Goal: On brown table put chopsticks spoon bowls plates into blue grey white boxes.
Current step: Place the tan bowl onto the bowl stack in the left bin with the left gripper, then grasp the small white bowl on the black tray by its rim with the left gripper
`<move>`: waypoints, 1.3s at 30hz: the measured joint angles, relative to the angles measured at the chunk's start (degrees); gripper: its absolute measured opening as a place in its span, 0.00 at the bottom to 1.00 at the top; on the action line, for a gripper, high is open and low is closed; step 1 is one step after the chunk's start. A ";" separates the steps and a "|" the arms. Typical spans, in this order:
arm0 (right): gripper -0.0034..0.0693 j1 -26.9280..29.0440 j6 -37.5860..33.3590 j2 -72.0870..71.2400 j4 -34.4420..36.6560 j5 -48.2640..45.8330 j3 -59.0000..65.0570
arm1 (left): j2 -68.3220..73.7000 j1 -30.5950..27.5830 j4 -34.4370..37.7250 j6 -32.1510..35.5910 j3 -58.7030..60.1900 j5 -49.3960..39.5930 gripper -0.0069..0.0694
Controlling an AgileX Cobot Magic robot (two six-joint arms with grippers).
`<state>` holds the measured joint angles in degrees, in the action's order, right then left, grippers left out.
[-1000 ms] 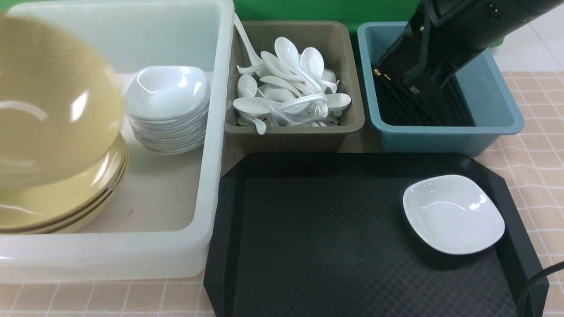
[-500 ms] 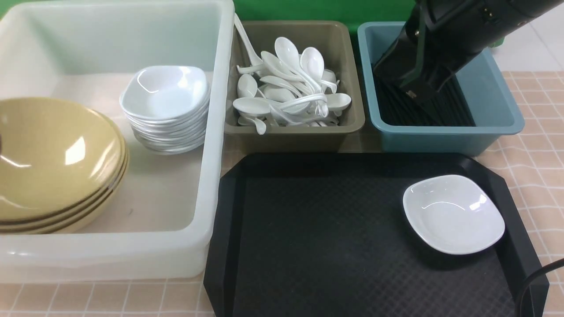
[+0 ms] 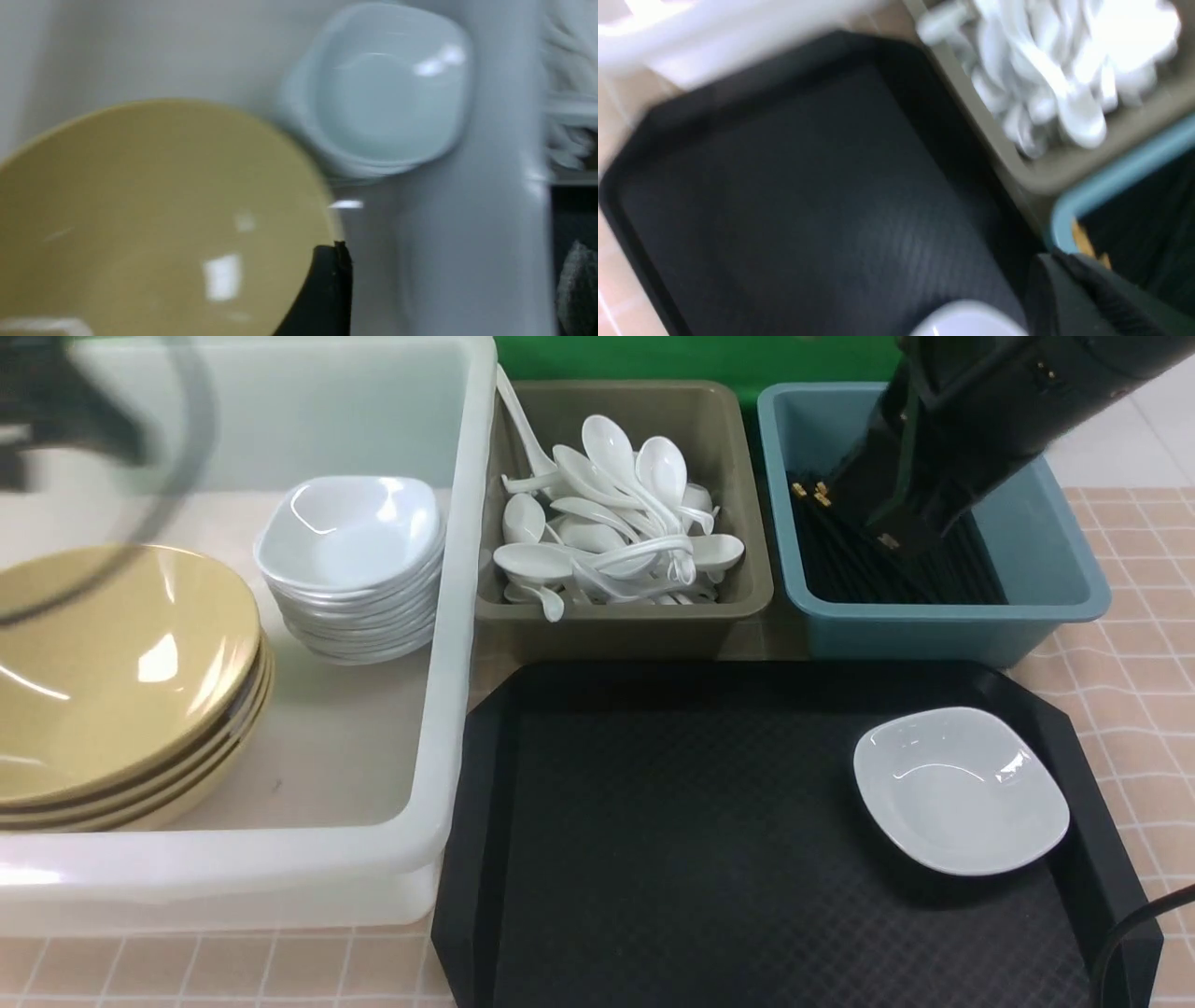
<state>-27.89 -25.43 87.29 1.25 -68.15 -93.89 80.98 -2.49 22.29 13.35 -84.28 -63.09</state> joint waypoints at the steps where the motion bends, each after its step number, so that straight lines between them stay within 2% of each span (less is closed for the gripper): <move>1: 0.10 0.39 2.47 0.00 -2.31 -1.30 0.71 | 1.08 5.09 0.27 0.35 0.00 1.08 0.83; 3: 0.10 1.23 5.77 -0.06 -5.31 -2.42 2.13 | 3.26 10.90 0.31 0.59 0.00 2.76 0.83; 4: 0.10 2.81 9.42 -0.87 -8.44 -2.61 4.73 | 7.04 18.64 0.31 1.00 0.00 6.06 0.83; 5: 0.10 3.66 10.48 -1.77 -9.15 -2.77 6.04 | 8.97 22.39 0.31 1.31 -0.04 8.11 0.83; 6: 0.10 3.82 10.68 -1.98 -9.28 -2.89 6.69 | 9.96 23.11 0.38 1.49 -0.04 8.51 0.83; 8: 0.10 5.17 12.61 -5.35 -9.95 -3.10 10.16 | 15.84 30.57 0.67 2.17 -0.87 12.48 0.83; 12: 0.10 6.09 14.62 -13.45 -9.95 -3.10 15.84 | 27.63 38.98 1.44 2.73 -5.93 16.21 0.83; 18: 0.10 6.09 15.16 -21.82 -9.95 -3.10 21.34 | 39.83 43.78 1.79 3.01 -14.38 19.38 0.83; 27: 0.10 6.09 15.16 -25.68 -9.95 -2.43 23.23 | 49.29 44.48 6.58 2.55 -18.86 25.15 0.82; 30: 0.10 6.09 15.16 -25.66 -9.95 -1.33 23.23 | 50.13 44.64 9.58 4.14 -19.05 26.27 0.73; 32: 0.10 6.09 15.16 -25.66 -9.95 -0.53 23.23 | 50.41 44.94 10.20 5.80 -19.25 26.51 0.61; 36: 0.11 6.09 15.16 -25.66 -9.95 0.55 23.23 | 50.66 45.22 10.52 8.06 -19.64 24.88 0.23; 39: 0.11 6.09 14.82 -25.66 -9.89 0.90 23.23 | 48.94 44.52 9.83 8.99 -21.93 19.47 0.12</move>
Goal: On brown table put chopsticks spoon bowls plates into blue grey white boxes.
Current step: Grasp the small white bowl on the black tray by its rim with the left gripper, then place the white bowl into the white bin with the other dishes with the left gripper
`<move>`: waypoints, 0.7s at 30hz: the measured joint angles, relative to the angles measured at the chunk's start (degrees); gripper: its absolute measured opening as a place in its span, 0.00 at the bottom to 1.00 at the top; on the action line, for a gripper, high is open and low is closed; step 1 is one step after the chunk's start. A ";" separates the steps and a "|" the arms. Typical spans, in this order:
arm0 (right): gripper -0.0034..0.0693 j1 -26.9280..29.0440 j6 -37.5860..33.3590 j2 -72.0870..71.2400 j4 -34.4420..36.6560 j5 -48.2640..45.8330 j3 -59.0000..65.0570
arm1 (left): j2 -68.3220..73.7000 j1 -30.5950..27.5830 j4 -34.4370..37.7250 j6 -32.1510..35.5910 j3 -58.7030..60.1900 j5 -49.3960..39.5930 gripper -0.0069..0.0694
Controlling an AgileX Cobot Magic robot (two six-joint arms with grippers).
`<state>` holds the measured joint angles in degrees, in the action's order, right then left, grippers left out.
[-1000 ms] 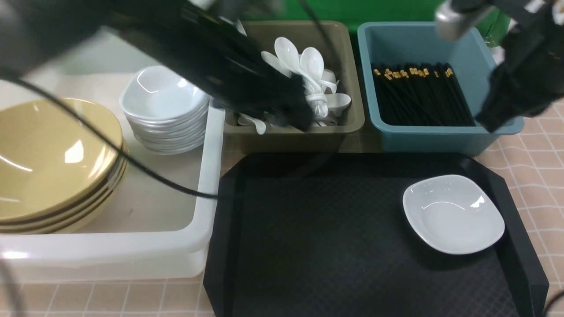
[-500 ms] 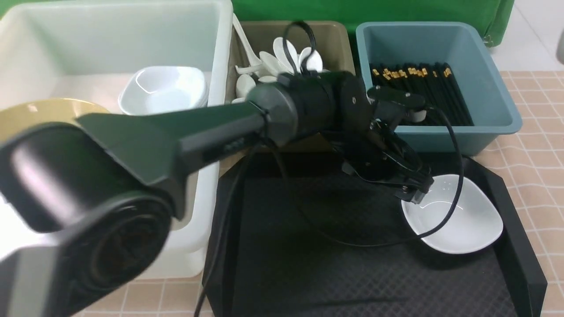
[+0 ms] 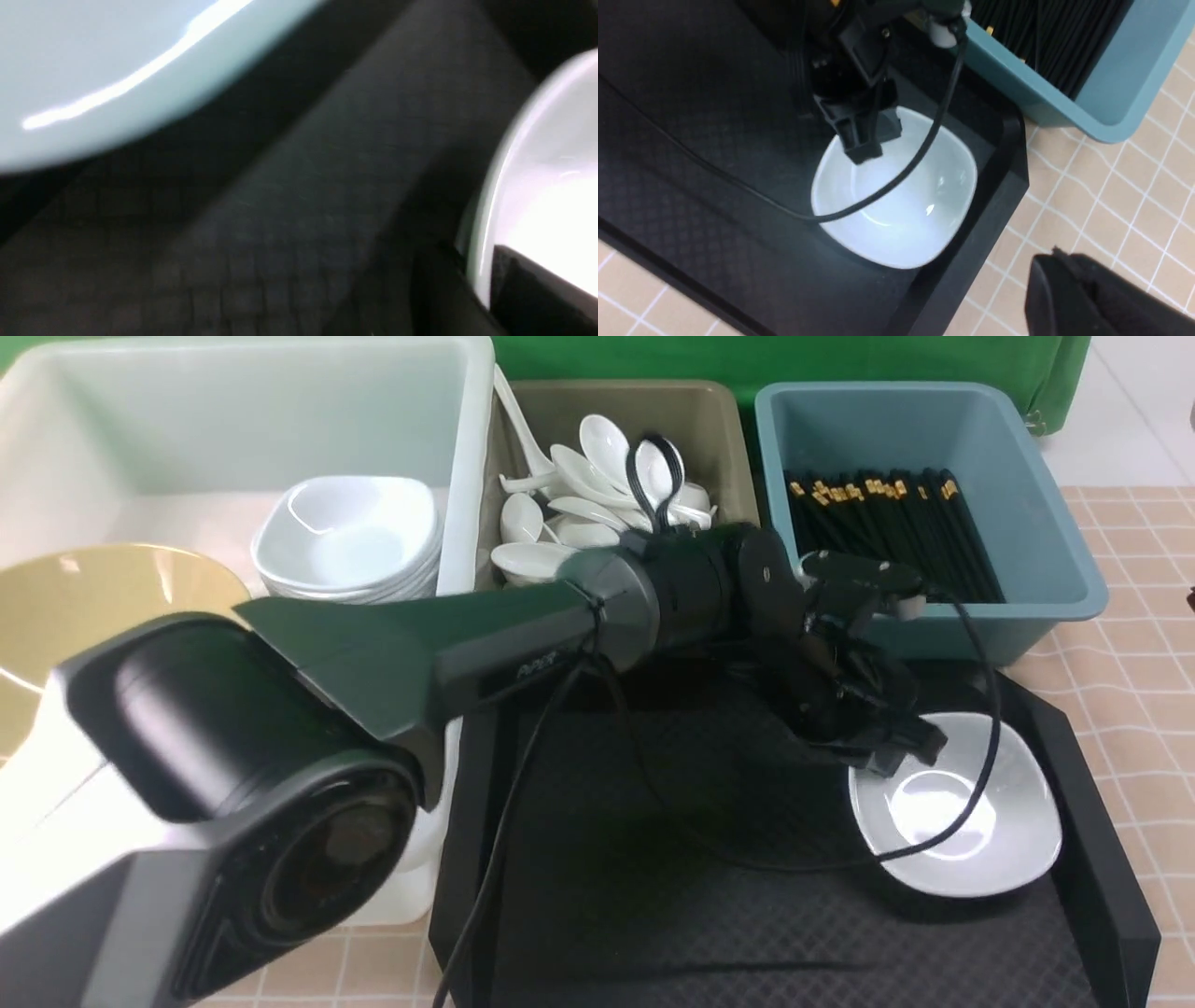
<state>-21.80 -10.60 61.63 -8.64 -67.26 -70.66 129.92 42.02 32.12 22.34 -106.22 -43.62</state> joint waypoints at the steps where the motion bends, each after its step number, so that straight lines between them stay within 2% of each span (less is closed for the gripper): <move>1: 0.11 0.00 0.02 0.00 0.00 0.10 0.00 | -0.19 -0.10 0.00 0.00 -0.14 -0.46 0.12; 3: 0.11 0.00 -0.19 0.00 0.06 2.04 0.00 | -4.29 -2.21 -3.25 0.76 -1.43 -6.70 0.10; 7: 0.11 0.00 -0.41 0.00 0.94 7.10 0.00 | -11.41 -7.14 -4.66 0.83 -1.70 -12.20 0.10; 8: 0.11 0.00 -2.55 0.21 3.32 10.15 0.00 | -16.42 -11.08 -4.77 0.87 -2.08 -14.28 0.10; 12: 0.11 -1.13 -10.97 2.78 11.49 13.38 -1.99 | -24.58 -19.77 -4.77 1.61 -2.32 -17.30 0.10; 15: 0.11 -6.02 -17.89 8.47 18.29 14.17 -6.55 | -29.30 -30.13 -4.83 1.95 -2.65 -21.00 0.10; 19: 0.11 -12.50 -20.29 17.75 19.71 14.24 -13.90 | -29.60 -40.02 -5.25 1.95 -1.69 -23.01 0.10; 21: 0.11 -14.04 -20.84 20.41 19.78 14.03 -16.18 | -29.26 -41.81 -5.32 1.95 -0.94 -22.93 0.10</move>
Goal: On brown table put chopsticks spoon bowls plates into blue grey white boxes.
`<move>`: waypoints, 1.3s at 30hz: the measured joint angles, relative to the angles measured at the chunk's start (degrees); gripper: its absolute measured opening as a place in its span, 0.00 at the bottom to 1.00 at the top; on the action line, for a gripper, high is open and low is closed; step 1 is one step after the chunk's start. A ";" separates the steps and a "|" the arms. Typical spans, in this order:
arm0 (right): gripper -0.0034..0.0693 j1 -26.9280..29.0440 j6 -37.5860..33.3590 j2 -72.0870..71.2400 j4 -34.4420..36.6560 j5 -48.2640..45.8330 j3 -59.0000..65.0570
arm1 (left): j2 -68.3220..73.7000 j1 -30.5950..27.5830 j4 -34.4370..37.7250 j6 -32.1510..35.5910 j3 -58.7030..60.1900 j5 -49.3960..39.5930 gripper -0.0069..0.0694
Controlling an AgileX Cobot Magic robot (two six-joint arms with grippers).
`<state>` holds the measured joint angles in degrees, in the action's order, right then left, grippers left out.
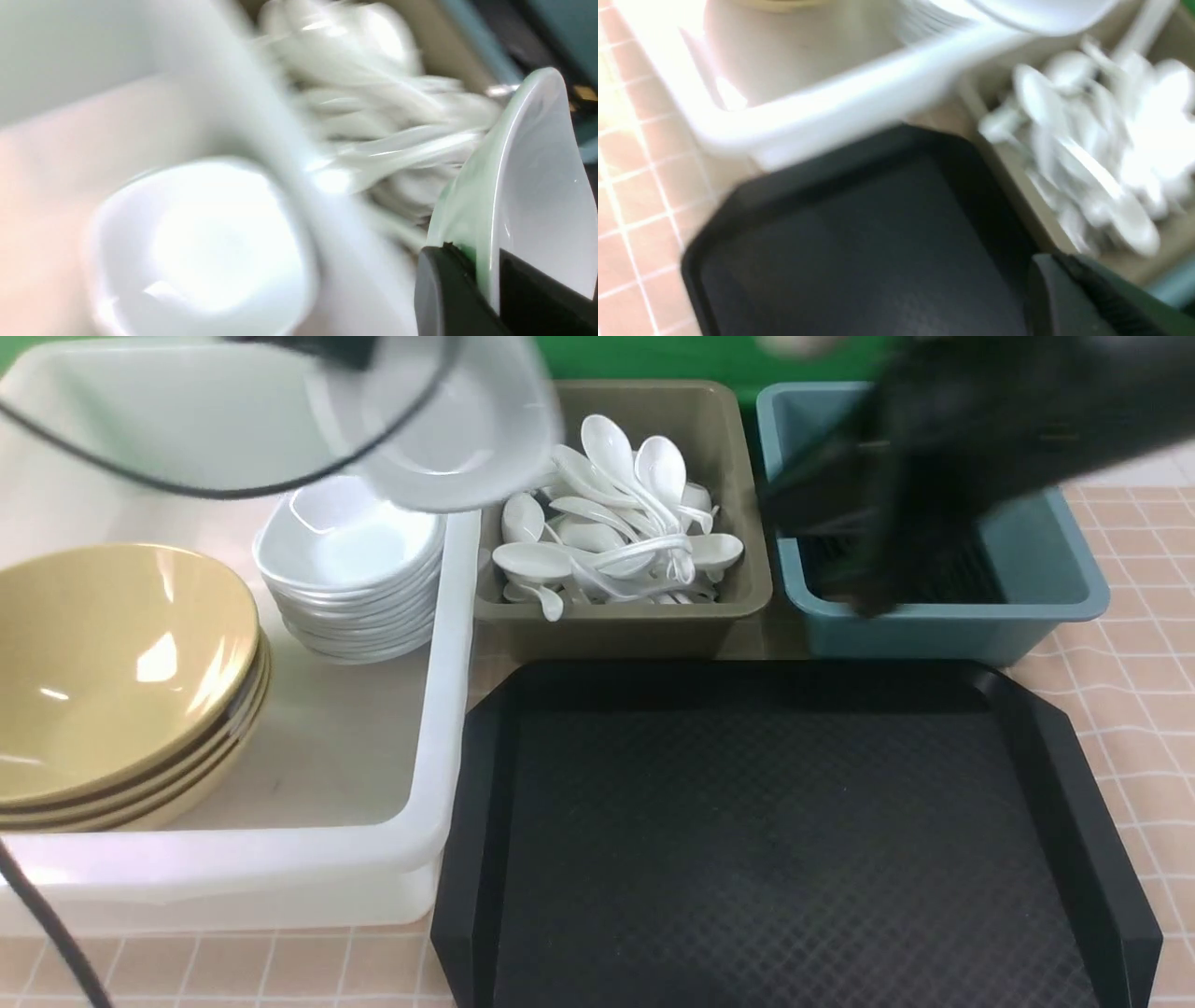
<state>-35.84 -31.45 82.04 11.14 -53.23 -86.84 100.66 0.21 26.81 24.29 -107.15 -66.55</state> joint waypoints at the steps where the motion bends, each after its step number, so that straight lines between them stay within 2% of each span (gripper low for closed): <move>1: 0.11 -0.87 -0.27 1.60 0.05 -0.24 -1.52 | 0.18 -1.27 0.00 0.00 0.38 0.19 0.10; 2: 0.11 -2.10 -0.73 4.43 0.20 -1.60 -4.31 | 0.86 -3.59 -0.06 0.00 1.69 1.14 0.10; 6: 0.11 -2.68 -1.76 8.38 -0.05 -4.27 -8.59 | 3.18 -6.14 -0.23 0.00 3.82 4.04 0.10; 12: 0.11 -2.68 -1.75 8.91 -2.98 -5.19 -9.29 | 8.30 -6.56 -0.88 0.00 4.25 7.17 0.11; 15: 0.11 -2.68 -1.75 8.91 -3.72 -6.03 -9.48 | 10.95 -6.61 -1.85 0.00 4.37 8.91 0.15; 18: 0.11 -2.68 -1.75 8.91 -4.23 -6.56 -9.48 | 12.70 -6.61 -3.05 0.20 4.55 9.50 0.24; 22: 0.11 -2.68 -1.75 8.91 -4.77 -6.62 -9.48 | 13.96 -6.61 -4.52 0.36 4.54 9.68 0.42; 23: 0.11 -2.68 -1.75 8.91 -4.77 -6.82 -9.48 | 13.96 -6.61 -5.16 0.41 4.54 10.17 0.53; 25: 0.11 -2.68 -1.75 8.91 -4.81 -7.19 -9.48 | 13.81 -6.61 -5.62 0.41 4.49 10.53 0.58; 26: 0.11 -2.68 -1.75 8.91 -4.81 -7.91 -9.52 | 13.47 -6.61 -6.45 0.30 3.79 10.53 0.66; 30: 0.11 -2.68 -1.69 8.91 -5.15 -10.54 -9.52 | 11.23 -6.61 -8.16 -1.50 -0.13 8.04 0.79; 35: 0.11 -2.68 1.82 8.78 -6.37 -14.44 -9.52 | 4.61 -6.61 -8.74 -5.01 -6.35 0.91 0.80; 38: 0.11 -2.68 4.01 8.05 -6.67 -16.96 -9.52 | -0.75 -6.61 -8.76 -6.19 -7.25 -3.42 0.73; 39: 0.11 -2.68 5.03 7.18 -6.74 -17.83 -9.52 | -4.31 -6.61 -8.80 -6.57 -6.76 -4.22 0.68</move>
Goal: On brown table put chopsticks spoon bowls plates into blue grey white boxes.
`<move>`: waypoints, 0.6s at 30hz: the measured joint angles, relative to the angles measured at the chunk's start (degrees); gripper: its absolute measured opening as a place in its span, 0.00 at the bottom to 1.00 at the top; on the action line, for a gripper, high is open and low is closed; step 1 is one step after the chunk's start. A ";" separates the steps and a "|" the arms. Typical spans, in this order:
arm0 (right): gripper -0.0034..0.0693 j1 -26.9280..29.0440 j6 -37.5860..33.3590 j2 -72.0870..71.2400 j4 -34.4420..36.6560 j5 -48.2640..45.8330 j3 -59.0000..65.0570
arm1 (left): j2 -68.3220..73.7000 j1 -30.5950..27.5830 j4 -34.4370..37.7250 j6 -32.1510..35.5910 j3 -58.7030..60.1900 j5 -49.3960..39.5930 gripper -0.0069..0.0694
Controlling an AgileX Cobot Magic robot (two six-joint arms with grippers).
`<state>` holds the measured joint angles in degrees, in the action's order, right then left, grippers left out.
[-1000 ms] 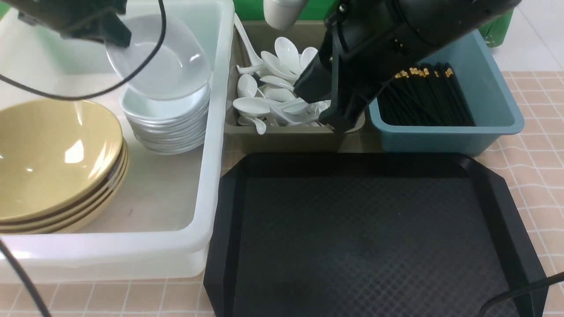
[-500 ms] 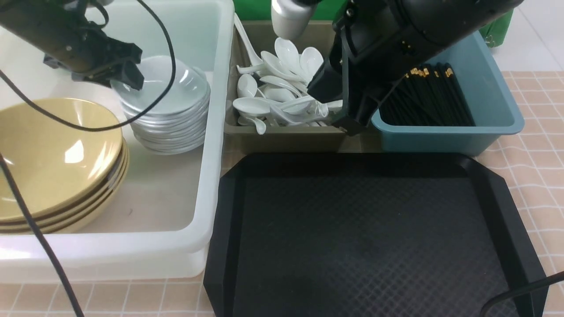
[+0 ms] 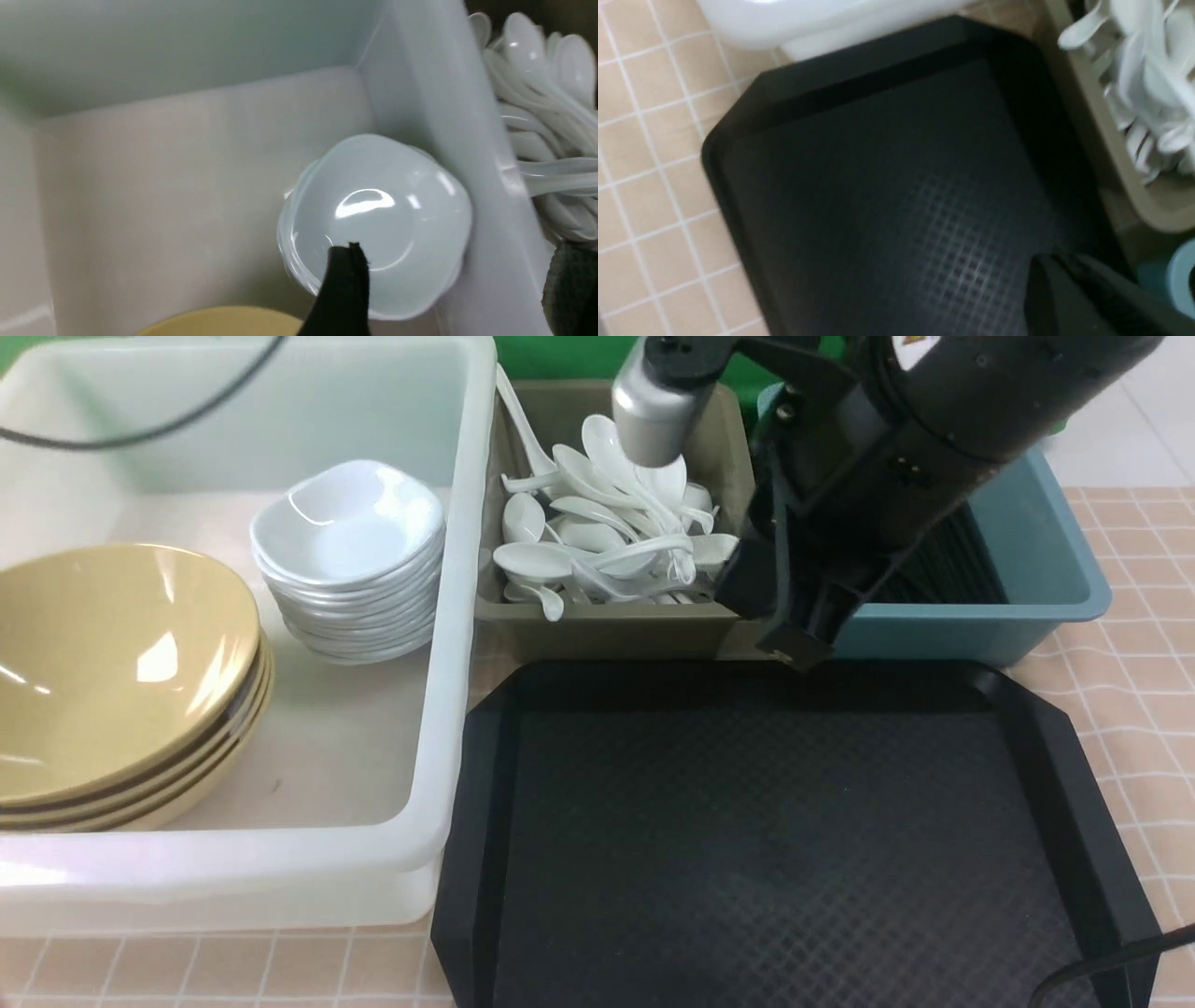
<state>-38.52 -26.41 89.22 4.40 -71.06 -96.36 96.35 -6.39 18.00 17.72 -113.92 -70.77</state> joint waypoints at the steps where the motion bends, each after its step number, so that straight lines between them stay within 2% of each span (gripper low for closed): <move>1: 0.11 0.00 1.07 -1.19 -0.05 -0.19 0.19 | -3.29 0.00 -0.18 -0.38 1.34 -0.27 0.63; 5: 0.11 0.00 2.63 -6.96 -0.05 0.04 2.89 | -13.82 0.00 -2.18 -1.25 9.75 -0.98 0.41; 8: 0.11 0.00 3.89 -14.53 -0.05 5.20 8.24 | -23.87 0.00 -3.85 -1.38 22.20 1.38 0.23; 9: 0.11 0.00 3.95 -14.53 -0.05 5.65 8.68 | -24.51 0.00 -3.94 -1.38 23.09 1.38 0.22; 10: 0.11 0.00 4.09 -17.93 -0.05 8.93 11.54 | -29.11 0.00 -4.56 -1.38 29.55 4.67 0.15; 13: 0.11 0.00 3.97 -26.24 0.00 20.79 21.80 | -39.76 0.00 -5.59 -0.89 44.89 12.84 0.09; 18: 0.11 0.00 4.00 -39.11 0.26 38.53 38.20 | -54.19 0.00 -6.93 -0.68 64.58 24.43 0.09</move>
<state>-38.52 -22.42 50.11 4.66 -32.54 -58.16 42.16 -6.39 11.07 17.04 -49.33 -46.34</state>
